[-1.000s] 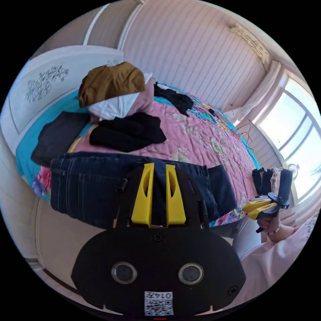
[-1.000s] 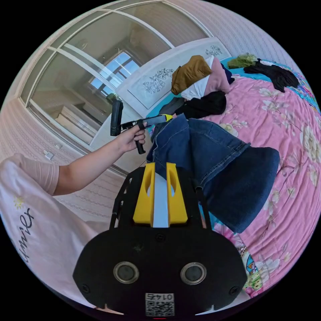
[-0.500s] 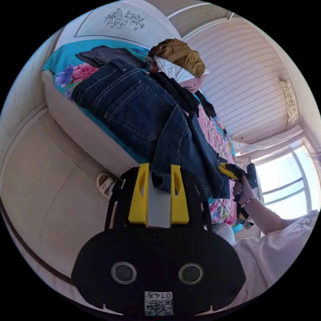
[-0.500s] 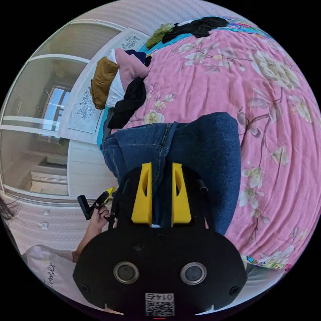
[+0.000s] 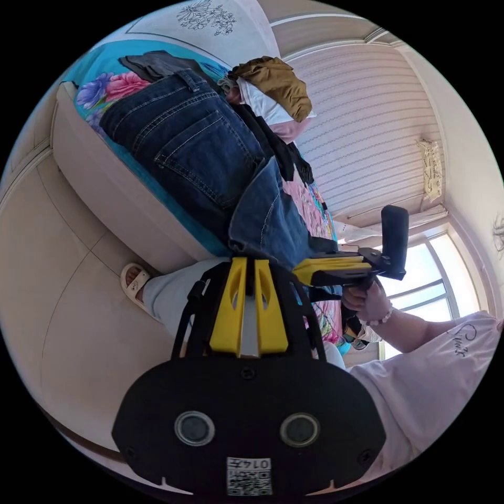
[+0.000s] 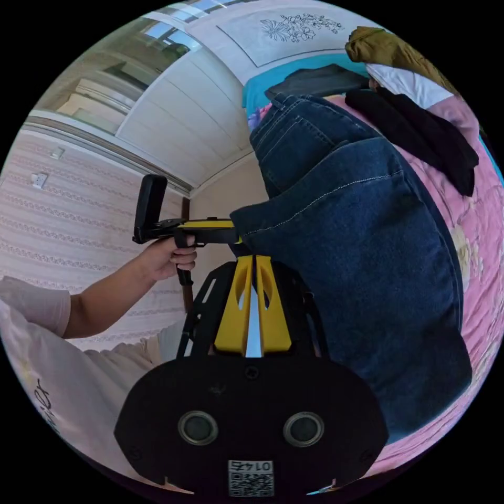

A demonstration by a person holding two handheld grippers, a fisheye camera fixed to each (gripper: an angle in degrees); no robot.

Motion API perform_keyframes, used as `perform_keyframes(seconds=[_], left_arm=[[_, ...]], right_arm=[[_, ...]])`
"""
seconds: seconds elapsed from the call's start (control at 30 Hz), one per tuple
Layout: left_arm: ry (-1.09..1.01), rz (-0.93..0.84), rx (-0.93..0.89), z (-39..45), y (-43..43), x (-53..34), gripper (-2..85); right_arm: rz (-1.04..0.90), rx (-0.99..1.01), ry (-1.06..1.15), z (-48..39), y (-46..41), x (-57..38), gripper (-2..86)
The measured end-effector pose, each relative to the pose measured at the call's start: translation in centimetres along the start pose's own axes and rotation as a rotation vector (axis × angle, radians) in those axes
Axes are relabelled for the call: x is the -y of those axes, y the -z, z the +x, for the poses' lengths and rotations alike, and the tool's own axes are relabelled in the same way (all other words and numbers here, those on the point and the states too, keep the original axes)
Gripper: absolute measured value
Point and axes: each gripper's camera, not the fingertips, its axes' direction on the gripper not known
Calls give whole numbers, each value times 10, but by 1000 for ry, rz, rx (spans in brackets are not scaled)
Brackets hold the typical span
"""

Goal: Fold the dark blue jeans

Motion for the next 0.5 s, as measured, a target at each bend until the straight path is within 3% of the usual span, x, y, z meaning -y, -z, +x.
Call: perform_keyframes(seconds=[0.17, 0.37, 0.5], left_arm=[[44, 81, -53, -4, 53, -11, -3], [11, 125, -26, 16, 97, -8, 35], [28, 65, -17, 21, 98, 1, 59]], right_arm=[[-183, 27, 294, -38, -29, 33, -4], [-89, -173, 183, -26, -24, 66, 82], [-155, -249, 235, -41, -55, 76, 94]])
